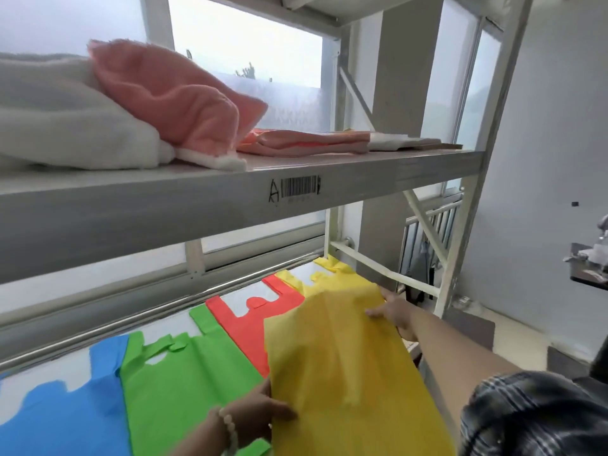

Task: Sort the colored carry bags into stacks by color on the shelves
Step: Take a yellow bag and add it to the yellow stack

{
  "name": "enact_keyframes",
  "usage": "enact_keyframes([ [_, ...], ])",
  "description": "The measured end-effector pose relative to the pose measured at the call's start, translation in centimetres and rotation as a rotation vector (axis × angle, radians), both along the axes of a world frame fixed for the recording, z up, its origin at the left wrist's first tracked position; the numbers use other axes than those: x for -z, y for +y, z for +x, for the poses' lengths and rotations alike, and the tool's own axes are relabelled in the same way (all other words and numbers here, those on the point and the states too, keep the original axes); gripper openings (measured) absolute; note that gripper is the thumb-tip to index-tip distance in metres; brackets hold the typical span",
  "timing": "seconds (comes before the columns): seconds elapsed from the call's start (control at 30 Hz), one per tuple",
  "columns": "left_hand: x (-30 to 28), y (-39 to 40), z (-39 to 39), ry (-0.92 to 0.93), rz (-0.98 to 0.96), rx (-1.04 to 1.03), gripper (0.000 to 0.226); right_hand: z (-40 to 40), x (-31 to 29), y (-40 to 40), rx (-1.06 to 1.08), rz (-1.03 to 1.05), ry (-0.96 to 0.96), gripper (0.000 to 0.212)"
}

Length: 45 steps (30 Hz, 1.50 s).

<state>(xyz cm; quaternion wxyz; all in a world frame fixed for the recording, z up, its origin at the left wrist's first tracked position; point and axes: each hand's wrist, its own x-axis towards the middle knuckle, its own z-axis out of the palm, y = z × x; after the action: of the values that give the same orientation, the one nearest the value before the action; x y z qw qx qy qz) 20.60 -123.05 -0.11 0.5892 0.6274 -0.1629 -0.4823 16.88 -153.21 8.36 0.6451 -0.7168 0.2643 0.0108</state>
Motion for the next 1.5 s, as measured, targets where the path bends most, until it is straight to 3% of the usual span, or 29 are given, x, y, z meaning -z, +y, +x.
enact_keyframes([
  [0.07,-0.8,-1.7,1.4,-0.008,0.002,-0.029,0.085,1.6,-0.2,-1.4,-0.002,0.006,0.000,0.071],
  [0.13,-1.7,-3.1,2.9,-0.017,-0.010,-0.014,0.087,3.3,-0.2,-3.1,-0.006,-0.023,-0.009,0.070],
  [0.27,-2.5,-6.0,6.0,-0.054,0.022,-0.026,0.072,6.4,-0.2,-6.6,0.019,-0.038,-0.008,0.079],
  [0.5,-3.5,-11.2,9.3,-0.109,0.085,-0.080,0.056,10.7,-1.3,-11.7,-0.066,-0.066,-0.032,0.064],
  [0.67,-2.8,-15.9,10.1,-0.124,0.038,-0.249,0.058,16.4,-1.1,-16.6,-0.209,-0.101,-0.028,0.073],
  [0.8,-1.4,-19.9,9.8,-0.108,0.023,-0.400,0.069,19.7,-0.6,-19.1,-0.320,-0.116,-0.047,0.065],
  [0.9,-2.1,-22.4,9.9,-0.160,-0.013,-0.534,0.075,21.9,-1.8,-20.2,-0.393,-0.123,-0.152,0.057],
  [1.0,-4.4,-23.9,11.6,-0.237,-0.198,-0.690,0.091,24.8,-4.5,-20.7,-0.402,-0.116,-0.368,0.058],
  [1.13,-6.8,-25.2,14.0,-0.339,-0.269,-0.848,0.077,27.4,-8.1,-20.6,-0.358,-0.079,-0.598,0.061],
  [1.2,-5.2,-26.1,14.7,-0.315,-0.192,-0.904,0.078,28.9,-6.0,-21.2,-0.334,-0.159,-0.517,0.062],
  [1.33,0.8,-28.7,14.2,-0.215,0.136,-0.949,0.094,30.6,2.9,-23.2,-0.184,-0.525,-0.056,0.068],
  [1.5,5.2,-31.3,12.7,-0.272,0.397,-0.938,0.084,29.5,10.0,-22.5,-0.286,-0.589,0.056,0.056],
])
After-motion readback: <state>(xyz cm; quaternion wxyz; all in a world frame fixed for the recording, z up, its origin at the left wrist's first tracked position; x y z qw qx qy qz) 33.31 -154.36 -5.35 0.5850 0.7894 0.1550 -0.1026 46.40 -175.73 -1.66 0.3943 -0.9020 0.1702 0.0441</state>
